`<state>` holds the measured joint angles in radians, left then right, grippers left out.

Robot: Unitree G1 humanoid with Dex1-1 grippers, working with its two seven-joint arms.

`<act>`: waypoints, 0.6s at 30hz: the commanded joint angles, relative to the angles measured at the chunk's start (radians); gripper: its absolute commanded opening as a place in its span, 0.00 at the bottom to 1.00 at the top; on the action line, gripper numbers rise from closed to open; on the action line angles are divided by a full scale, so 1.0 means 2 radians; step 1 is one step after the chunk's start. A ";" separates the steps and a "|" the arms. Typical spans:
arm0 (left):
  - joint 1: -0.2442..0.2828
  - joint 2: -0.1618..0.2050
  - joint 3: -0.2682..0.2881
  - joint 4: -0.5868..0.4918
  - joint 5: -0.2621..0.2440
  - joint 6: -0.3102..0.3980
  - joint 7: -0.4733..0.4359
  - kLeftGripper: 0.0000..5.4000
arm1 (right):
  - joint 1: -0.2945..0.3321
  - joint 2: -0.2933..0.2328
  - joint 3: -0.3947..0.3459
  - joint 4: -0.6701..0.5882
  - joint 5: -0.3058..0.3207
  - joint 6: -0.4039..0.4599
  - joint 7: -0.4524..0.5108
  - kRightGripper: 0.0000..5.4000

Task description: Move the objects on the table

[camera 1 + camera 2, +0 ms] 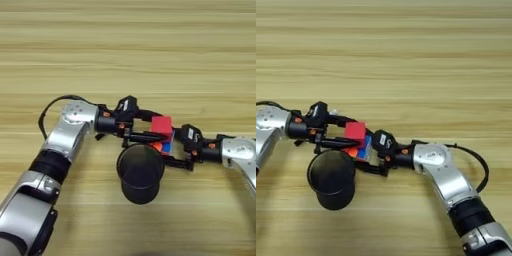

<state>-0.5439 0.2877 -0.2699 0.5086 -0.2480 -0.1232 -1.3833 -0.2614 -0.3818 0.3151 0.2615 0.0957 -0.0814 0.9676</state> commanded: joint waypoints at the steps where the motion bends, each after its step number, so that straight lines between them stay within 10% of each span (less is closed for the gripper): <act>1: 0.011 0.009 -0.010 0.001 0.017 0.001 -0.003 0.40 | -0.006 -0.001 -0.001 0.008 -0.009 -0.004 -0.002 0.62; 18: 0.006 0.004 -0.012 0.041 0.030 -0.025 0.015 0.40 | 0.012 -0.010 -0.003 -0.039 0.012 0.006 0.019 0.84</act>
<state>-0.5608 0.2895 -0.2687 0.5532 -0.2429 -0.1677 -1.3580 -0.2510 -0.3885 0.3148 0.2240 0.1052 -0.0880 0.9920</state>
